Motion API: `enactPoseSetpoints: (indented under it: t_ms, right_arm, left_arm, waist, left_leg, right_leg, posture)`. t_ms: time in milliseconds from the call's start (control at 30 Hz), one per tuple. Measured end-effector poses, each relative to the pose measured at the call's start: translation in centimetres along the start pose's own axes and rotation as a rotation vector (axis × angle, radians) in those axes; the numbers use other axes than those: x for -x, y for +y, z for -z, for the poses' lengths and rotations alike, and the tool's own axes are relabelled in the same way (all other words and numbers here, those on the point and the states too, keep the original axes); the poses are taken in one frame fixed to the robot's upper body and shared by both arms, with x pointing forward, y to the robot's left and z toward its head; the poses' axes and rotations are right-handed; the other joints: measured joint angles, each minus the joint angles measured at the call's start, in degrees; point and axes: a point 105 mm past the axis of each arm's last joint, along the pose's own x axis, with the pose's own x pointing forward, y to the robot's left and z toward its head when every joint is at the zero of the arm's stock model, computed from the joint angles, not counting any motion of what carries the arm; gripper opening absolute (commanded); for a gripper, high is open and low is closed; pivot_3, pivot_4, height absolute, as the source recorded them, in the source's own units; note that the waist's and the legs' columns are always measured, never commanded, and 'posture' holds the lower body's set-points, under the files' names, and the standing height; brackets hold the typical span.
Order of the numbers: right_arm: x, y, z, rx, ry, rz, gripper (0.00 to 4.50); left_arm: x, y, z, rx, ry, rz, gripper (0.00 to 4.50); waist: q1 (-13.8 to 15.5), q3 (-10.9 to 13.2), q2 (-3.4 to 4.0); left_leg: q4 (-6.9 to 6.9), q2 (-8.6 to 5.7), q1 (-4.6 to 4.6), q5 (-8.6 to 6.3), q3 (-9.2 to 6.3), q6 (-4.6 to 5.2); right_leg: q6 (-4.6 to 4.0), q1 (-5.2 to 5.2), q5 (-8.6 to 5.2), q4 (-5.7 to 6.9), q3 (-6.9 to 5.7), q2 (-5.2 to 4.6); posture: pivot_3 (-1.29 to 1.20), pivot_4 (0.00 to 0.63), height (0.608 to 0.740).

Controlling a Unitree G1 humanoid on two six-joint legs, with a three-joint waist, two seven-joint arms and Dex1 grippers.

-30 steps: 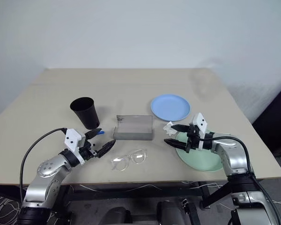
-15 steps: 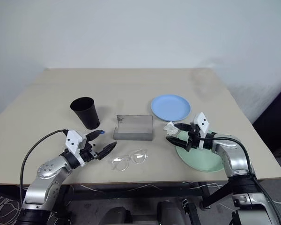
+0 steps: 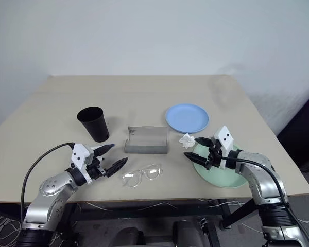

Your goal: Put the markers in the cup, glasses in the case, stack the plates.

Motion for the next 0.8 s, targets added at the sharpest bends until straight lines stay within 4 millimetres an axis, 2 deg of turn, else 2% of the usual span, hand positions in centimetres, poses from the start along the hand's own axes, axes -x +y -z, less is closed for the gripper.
enactPoseSetpoints:
  t_ms: [200, 333, 467, 667, 800]
  right_arm:
    - [-0.1, -0.3, 0.1, -0.012, 0.016, 0.045, 4.07]
    - [-0.3, 0.3, -0.7, 0.023, 0.042, 0.049, 4.07]
    - [0.2, 0.3, -0.5, 0.076, 0.154, 0.087, 4.07]
    - [1.2, 1.1, -0.4, 0.096, 0.296, 0.094, 4.07]
    - [2.2, 1.3, 0.4, 0.117, 0.420, 0.112, 4.07]
  left_arm:
    - [0.1, -0.1, 0.2, 0.005, 0.005, 0.001, 4.47]
    - [0.0, -0.6, -0.7, -0.004, -0.026, 0.021, 4.47]
    - [-0.4, -1.4, -1.2, -0.016, -0.042, 0.053, 4.47]
    - [-0.8, -2.4, -0.8, 0.009, -0.042, 0.078, 4.47]
    - [-1.2, -3.1, -0.6, 0.015, -0.041, 0.103, 4.47]
  waist:
    - [0.01, 0.00, 0.00]
    - [0.01, 0.00, 0.01]
    - [0.03, 0.00, 0.01]
    - [0.01, 0.01, -0.01]
    - [0.02, 0.02, 0.00]
  left_leg:
    - [0.00, 0.00, -0.02, 0.00, 0.00, 0.00]
    - [0.00, 0.00, -0.04, 0.00, 0.01, -0.01]
    - [-0.01, -0.01, -0.05, -0.01, 0.01, -0.01]
    - [-0.01, -0.01, -0.05, -0.01, -0.02, -0.01]
    - [0.01, -0.01, -0.07, -0.01, -0.04, -0.01]
  right_leg:
    - [0.00, -0.01, 0.00, 0.00, -0.01, 0.00]
    - [0.00, -0.03, 0.00, -0.01, 0.00, -0.02]
    - [0.00, -0.03, 0.00, -0.04, -0.01, -0.05]
    - [0.00, -0.02, -0.01, -0.08, -0.06, -0.06]
    - [0.01, -0.02, -0.01, -0.19, -0.16, -0.09]
  posture:
    - [0.00, 0.000, 0.740]
    - [0.00, 0.000, 0.740]
    - [0.00, 0.000, 0.740]
    - [0.00, 0.000, 0.740]
    - [0.00, 0.000, 0.740]
